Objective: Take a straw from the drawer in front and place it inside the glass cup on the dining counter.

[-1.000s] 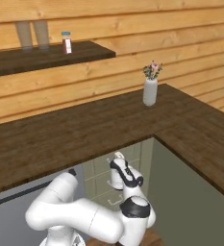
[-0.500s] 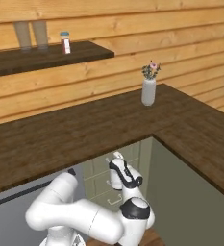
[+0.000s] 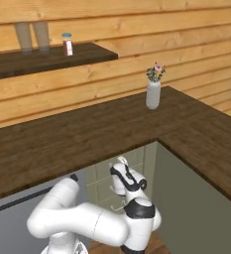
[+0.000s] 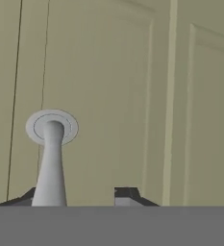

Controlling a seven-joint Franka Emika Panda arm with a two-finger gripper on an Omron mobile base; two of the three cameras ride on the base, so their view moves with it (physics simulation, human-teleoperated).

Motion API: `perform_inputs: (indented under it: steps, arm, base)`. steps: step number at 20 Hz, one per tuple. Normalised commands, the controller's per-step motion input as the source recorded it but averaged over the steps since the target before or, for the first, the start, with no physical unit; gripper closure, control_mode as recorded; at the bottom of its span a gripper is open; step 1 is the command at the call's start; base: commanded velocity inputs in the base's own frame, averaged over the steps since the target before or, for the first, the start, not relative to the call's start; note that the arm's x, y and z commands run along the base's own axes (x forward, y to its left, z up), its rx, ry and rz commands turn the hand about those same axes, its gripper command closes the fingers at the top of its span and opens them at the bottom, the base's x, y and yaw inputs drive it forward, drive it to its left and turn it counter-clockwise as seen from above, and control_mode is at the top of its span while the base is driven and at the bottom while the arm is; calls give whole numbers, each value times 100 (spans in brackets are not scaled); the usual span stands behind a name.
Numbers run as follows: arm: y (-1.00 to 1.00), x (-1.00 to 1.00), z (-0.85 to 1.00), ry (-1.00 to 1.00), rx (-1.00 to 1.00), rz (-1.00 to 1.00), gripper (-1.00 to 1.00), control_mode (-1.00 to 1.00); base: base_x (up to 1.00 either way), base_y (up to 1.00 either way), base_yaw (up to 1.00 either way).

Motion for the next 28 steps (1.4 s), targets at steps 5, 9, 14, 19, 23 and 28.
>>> perform_inputs:
  steps: [5,9,14,19,23,28]
  arm:
    - [-100,5,-89,19,0,-11,100,-100]
    - [-100,0,-81,29,-1,-19,100,-100]
    - [-100,-14,-62,30,-2,-17,100,-100]
    - [-100,-58,-53,14,0,-11,100,-100]
    - [-100,-69,-42,2,4,-11,100,-100]
    - [-100,-58,-31,1,4,-13,100,-100]
  base:
    - [0,0,0]
    - [0,0,0]
    - [0,0,0]
    - [0,0,0]
    - [0,0,0]
    - [0,0,0]
